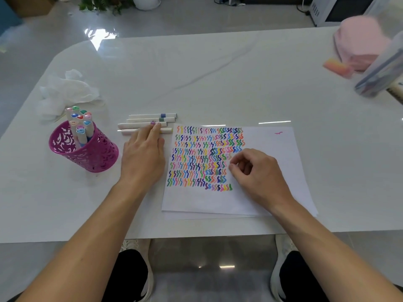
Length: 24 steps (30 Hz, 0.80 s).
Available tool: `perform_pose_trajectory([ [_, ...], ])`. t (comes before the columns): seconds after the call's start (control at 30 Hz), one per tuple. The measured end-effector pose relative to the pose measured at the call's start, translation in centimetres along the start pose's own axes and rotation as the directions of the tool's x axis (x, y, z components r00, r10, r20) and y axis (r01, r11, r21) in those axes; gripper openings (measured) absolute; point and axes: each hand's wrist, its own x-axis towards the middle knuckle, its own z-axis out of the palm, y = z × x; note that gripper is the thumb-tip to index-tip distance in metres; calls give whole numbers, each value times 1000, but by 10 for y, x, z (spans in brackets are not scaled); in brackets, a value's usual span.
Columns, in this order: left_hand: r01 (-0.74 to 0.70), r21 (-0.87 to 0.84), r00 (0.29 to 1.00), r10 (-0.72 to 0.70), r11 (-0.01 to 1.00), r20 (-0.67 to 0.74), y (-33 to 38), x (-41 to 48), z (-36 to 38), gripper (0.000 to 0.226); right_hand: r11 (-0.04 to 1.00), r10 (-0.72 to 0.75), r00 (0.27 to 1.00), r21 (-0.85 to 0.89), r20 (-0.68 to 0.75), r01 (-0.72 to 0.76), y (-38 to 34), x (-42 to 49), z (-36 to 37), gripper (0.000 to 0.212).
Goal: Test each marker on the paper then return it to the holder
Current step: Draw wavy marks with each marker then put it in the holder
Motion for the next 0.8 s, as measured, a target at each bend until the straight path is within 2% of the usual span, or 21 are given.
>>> perform_pose_trajectory([
  [0.17, 14, 72, 997, -8, 997, -74, -1, -6, -2, 32, 1000, 2, 1000, 0, -6, -2, 0, 0, 1, 9],
  [0.33, 60, 29, 993, -56, 998, -107, 2, -10, -9, 19, 1000, -1, 1000, 0, 1, 1, 0, 1, 1, 9],
  [0.53, 49, -18, 984, -52, 999, -173, 6, -12, -15, 18, 1000, -11, 1000, -14, 15, 11, 0, 2, 0, 7],
  [0.67, 9, -166, 968, -50, 986, -247, 13, -11, -21, 21, 1000, -17, 1000, -17, 13, 17, 0, 2, 0, 6],
  [0.8, -95, -400, 962, -20, 912, -273, 29, -15, -29, 19, 1000, 3, 1000, 28, 9, -3, 0, 3, -1, 6],
])
